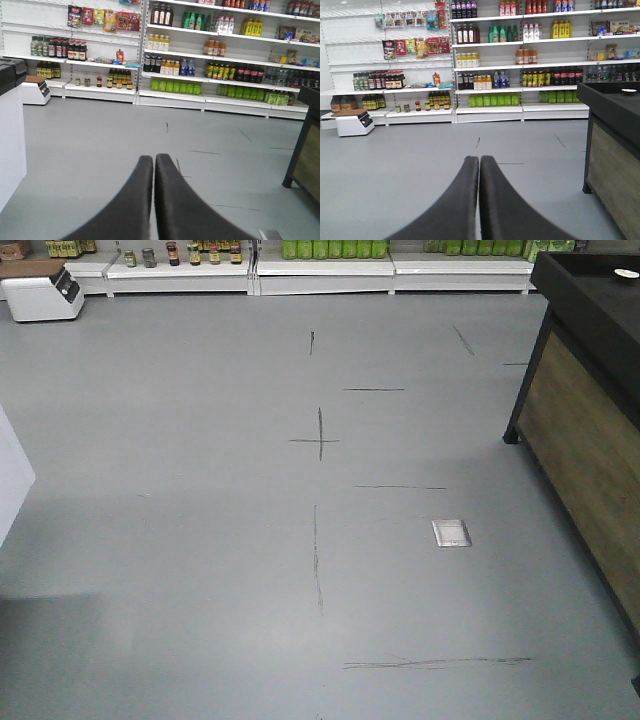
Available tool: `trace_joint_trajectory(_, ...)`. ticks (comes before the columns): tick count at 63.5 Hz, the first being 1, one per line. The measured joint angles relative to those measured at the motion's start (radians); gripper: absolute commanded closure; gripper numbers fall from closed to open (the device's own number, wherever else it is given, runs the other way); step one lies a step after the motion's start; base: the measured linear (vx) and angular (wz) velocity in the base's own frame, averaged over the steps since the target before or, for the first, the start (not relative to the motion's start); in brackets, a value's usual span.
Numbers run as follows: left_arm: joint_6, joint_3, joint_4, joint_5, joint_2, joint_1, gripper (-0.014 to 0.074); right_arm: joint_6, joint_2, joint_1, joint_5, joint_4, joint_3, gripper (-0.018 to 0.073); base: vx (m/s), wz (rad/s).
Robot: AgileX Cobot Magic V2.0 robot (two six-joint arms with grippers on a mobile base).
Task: Pick three apples into basket with both arms
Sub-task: 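Drive the base across the floor toward the fruit display table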
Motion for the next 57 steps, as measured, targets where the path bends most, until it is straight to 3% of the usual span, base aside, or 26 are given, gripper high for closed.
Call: trace_joint_trajectory(57,0.0,0.0,0.0,0.0,0.0,0.0,0.0603,0.0,0.0,0.0,0.0,0.0,0.0,0.0568,0.13,0.08)
